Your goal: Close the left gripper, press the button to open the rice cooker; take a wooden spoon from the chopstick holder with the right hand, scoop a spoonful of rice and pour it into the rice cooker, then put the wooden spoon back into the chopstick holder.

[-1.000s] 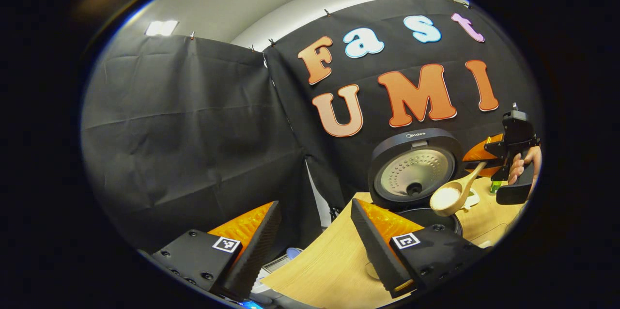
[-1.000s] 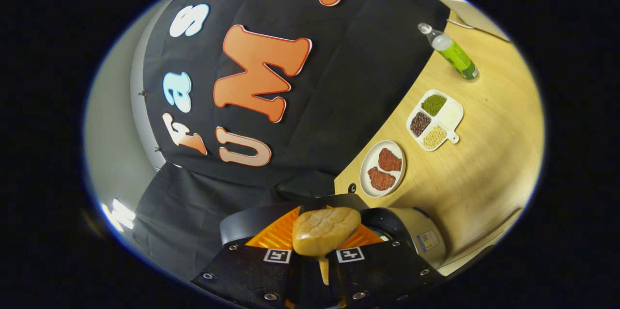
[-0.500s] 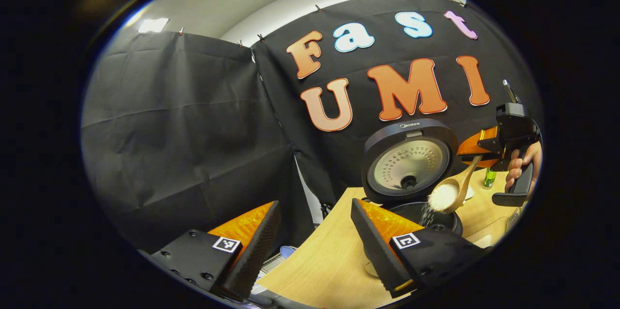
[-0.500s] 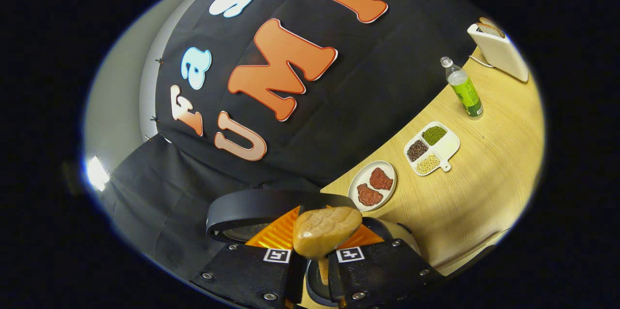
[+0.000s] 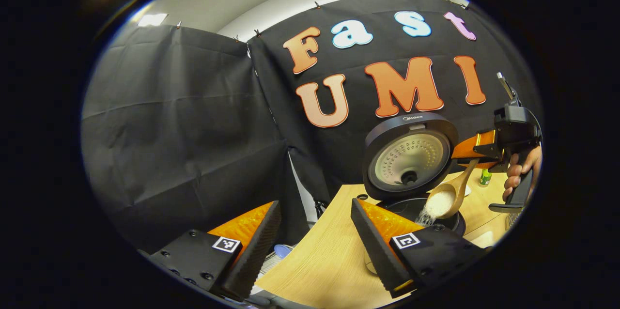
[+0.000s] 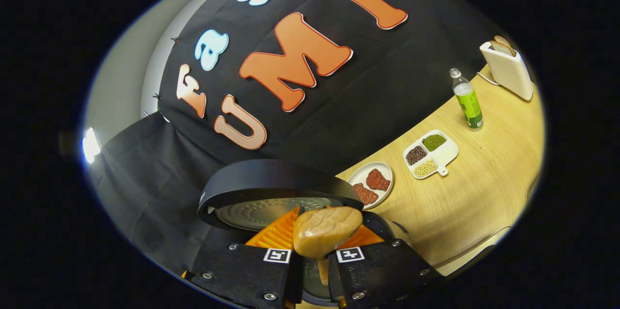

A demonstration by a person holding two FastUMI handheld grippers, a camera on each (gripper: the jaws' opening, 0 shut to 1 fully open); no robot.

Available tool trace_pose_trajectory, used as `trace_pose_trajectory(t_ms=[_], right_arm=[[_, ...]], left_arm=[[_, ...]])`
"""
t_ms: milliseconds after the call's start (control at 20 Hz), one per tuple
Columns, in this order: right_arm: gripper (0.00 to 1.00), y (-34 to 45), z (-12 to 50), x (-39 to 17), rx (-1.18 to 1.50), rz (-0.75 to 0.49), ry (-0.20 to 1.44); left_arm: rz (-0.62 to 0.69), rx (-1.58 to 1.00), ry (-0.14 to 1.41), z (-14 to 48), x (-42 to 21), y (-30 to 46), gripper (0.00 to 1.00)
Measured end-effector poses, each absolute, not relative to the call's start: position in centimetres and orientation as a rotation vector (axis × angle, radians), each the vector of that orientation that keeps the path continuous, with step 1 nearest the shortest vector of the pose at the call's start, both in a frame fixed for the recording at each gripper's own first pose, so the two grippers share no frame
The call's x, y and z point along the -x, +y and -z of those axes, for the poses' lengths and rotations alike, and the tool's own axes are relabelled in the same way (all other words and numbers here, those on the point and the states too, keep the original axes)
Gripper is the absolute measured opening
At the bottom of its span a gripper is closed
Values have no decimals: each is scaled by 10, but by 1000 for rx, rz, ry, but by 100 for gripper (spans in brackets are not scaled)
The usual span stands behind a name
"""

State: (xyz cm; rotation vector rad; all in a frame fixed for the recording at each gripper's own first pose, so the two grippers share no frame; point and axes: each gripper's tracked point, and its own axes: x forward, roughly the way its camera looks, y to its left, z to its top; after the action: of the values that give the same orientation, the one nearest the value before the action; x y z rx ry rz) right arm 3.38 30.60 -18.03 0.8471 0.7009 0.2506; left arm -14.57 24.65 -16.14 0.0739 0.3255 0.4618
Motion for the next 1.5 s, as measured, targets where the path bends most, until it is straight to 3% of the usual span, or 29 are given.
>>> trace_pose_trajectory(t_ms=[1150,1500], right_arm=[[20,372,156,-21,-275,-501,494],[20,405,132,-9,-23,-660,335]], left_arm=[[-479,-54,321,168,169,262,98],[-486,-49,322,168,171,261,98]])
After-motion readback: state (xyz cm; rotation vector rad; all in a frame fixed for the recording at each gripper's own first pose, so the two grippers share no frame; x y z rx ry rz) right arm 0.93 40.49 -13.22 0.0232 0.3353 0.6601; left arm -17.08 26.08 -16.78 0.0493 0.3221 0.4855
